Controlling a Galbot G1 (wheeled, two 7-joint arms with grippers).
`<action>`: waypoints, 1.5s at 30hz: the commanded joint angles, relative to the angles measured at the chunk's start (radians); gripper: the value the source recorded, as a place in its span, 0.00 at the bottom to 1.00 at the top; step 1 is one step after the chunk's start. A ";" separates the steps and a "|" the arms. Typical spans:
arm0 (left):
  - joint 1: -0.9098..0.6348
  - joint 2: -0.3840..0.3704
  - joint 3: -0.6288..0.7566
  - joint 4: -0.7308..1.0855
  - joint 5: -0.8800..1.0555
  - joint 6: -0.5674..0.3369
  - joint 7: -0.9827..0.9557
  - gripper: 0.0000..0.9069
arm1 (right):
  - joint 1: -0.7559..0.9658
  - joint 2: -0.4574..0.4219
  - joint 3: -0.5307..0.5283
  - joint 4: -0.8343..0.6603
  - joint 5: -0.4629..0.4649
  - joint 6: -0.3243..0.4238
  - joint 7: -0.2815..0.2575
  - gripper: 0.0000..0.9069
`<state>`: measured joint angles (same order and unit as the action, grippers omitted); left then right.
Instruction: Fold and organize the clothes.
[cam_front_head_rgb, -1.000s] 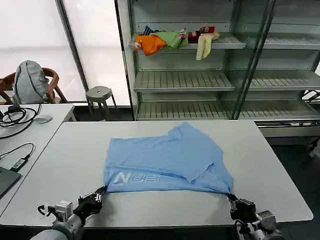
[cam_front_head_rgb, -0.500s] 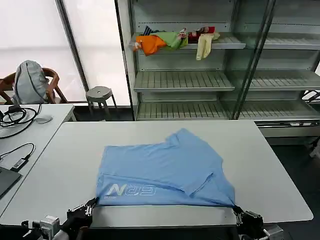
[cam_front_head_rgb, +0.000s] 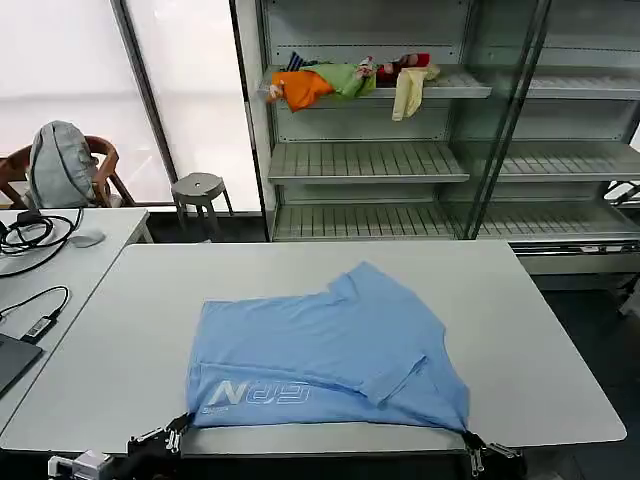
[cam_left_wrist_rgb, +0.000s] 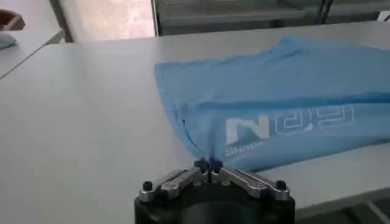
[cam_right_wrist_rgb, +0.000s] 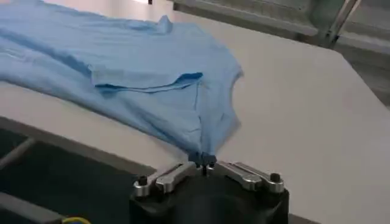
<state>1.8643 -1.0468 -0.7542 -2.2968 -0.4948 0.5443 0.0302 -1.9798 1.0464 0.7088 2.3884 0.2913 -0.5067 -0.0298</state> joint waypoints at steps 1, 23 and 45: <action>-0.003 0.005 -0.017 0.012 0.028 -0.003 -0.014 1.00 | -0.011 0.002 -0.003 0.006 -0.023 0.006 0.000 1.00; -0.359 0.107 -0.036 0.120 -0.134 -0.092 0.024 1.00 | 0.647 -0.045 -0.083 -0.114 0.270 -0.057 0.145 1.00; -0.548 0.097 0.108 0.342 -0.088 -0.110 0.044 1.00 | 1.004 -0.013 -0.389 -0.366 0.255 -0.073 0.215 1.00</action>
<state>1.4101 -0.9503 -0.7009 -2.0404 -0.5893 0.4446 0.0694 -1.1147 1.0215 0.4248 2.1124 0.5544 -0.5698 0.1577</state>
